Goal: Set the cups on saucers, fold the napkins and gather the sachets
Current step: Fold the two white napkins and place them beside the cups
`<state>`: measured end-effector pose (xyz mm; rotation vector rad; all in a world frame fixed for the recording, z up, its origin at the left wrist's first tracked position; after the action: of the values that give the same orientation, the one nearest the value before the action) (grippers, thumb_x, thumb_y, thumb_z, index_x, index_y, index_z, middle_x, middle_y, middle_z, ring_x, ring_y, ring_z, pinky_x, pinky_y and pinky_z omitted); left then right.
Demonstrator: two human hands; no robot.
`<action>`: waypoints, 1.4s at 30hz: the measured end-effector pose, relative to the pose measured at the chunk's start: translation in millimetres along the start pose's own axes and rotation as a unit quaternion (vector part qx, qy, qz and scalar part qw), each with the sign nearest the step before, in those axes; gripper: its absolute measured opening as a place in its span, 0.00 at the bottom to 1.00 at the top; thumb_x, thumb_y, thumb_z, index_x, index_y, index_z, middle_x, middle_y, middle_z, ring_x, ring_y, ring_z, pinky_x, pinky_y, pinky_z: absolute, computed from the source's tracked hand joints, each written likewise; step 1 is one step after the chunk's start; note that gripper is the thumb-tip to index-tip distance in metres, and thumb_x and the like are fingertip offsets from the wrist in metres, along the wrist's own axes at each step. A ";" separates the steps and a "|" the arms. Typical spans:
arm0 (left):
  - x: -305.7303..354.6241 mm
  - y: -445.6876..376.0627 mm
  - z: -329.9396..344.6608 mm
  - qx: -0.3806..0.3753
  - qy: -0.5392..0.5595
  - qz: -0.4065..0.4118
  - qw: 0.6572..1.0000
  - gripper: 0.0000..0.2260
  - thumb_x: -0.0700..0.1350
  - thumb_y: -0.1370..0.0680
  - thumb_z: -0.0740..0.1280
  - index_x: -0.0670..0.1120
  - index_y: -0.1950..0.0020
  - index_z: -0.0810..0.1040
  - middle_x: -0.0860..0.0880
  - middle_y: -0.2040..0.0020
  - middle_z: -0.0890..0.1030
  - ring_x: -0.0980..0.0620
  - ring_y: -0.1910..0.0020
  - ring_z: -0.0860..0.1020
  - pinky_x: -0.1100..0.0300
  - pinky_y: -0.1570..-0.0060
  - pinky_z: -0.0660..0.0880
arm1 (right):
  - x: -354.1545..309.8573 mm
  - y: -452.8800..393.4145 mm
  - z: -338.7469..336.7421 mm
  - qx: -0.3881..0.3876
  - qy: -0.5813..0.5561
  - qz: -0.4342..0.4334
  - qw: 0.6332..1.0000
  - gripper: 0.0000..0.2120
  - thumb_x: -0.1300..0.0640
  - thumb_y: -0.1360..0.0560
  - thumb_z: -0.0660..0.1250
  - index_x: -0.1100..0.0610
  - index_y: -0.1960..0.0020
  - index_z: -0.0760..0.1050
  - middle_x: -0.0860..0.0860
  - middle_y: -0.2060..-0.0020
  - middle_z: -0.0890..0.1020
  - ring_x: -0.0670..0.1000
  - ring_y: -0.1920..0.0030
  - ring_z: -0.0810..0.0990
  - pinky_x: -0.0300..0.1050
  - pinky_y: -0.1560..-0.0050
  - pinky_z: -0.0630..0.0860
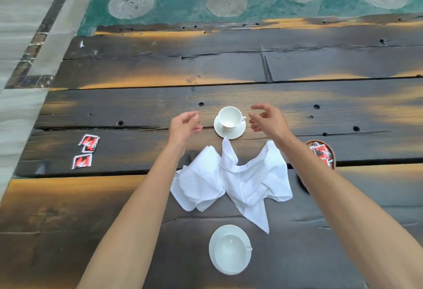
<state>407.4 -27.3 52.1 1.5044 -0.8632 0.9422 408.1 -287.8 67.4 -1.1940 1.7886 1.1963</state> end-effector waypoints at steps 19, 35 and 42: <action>-138.9 128.3 -74.3 -0.016 -0.240 -0.028 0.970 0.12 0.35 0.30 0.74 0.48 0.52 0.80 0.53 0.51 0.80 0.51 0.49 0.79 0.60 0.48 0.74 | 84.9 141.9 129.0 -0.228 0.263 -0.055 0.936 0.10 0.56 0.31 0.75 0.55 0.51 0.81 0.48 0.62 0.80 0.47 0.61 0.77 0.37 0.58 0.71; -195.9 121.6 -55.0 0.010 -0.414 0.041 0.909 0.10 0.50 0.27 0.73 0.53 0.51 0.73 0.55 0.48 0.69 0.53 0.41 0.65 0.59 0.55 0.73 | 104.9 140.2 167.6 -0.181 0.340 -0.088 0.919 0.05 0.55 0.25 0.68 0.57 0.55 0.79 0.52 0.55 0.77 0.52 0.53 0.77 0.45 0.53 0.73; -167.6 117.2 -68.5 0.008 -0.389 0.097 0.916 0.04 0.50 0.23 0.67 0.52 0.51 0.75 0.54 0.48 0.72 0.56 0.43 0.66 0.59 0.53 0.73 | 74.5 136.6 160.8 -0.215 0.264 -0.098 0.935 0.07 0.55 0.24 0.68 0.59 0.55 0.78 0.52 0.58 0.83 0.53 0.55 0.78 0.47 0.50 0.74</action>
<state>224.6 30.0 -47.0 1.8563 -1.5963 0.4570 260.1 -139.6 -11.3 -2.0609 1.7529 1.2640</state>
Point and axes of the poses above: each hand's wrist, its own y-axis away from the middle knuckle, its own z-axis out of the palm, x = y × z, the point moved 4 cm from there along -y, towards the middle knuckle
